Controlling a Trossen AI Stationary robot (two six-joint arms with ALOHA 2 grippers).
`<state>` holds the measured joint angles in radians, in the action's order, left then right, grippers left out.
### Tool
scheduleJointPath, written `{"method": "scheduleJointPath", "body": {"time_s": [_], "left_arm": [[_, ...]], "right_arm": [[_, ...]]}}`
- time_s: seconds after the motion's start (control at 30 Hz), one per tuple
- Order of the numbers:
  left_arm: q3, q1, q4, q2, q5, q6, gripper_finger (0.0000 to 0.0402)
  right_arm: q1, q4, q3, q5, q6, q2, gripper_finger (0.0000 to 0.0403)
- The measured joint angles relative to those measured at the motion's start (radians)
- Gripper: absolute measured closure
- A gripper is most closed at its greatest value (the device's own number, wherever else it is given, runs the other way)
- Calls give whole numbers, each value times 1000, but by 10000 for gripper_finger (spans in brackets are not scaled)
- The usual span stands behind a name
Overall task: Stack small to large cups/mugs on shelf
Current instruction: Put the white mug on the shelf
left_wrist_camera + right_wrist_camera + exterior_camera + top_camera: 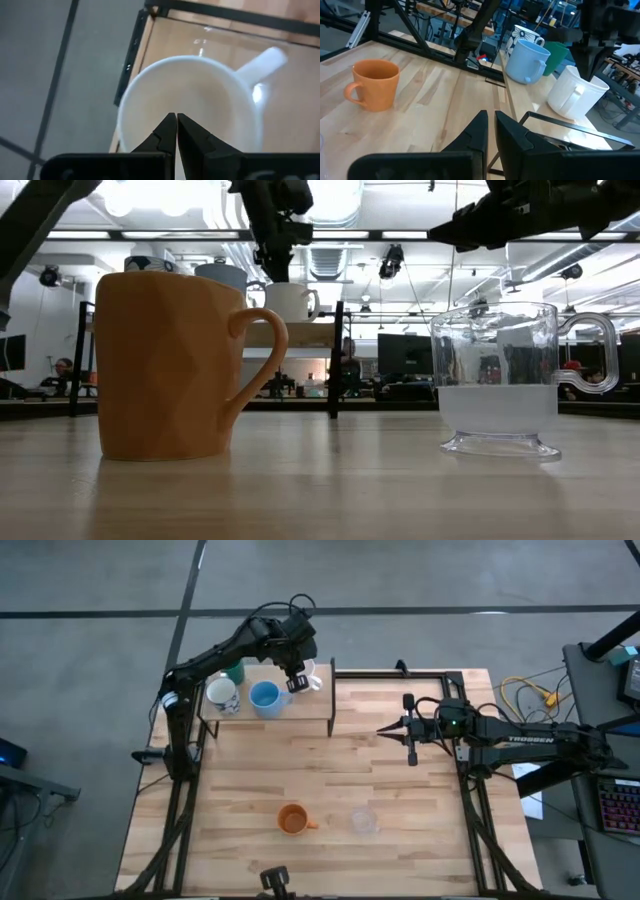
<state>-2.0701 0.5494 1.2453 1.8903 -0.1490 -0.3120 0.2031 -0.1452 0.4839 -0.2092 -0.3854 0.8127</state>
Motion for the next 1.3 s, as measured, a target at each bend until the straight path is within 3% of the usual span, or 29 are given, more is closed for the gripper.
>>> {"method": "scheduleJointPath", "body": {"time_s": [1.3], "left_arm": [[14, 13, 111, -13, -203, 22, 402]], "right_arm": [[0, 1, 0, 0, -4, 0, 377]]}}
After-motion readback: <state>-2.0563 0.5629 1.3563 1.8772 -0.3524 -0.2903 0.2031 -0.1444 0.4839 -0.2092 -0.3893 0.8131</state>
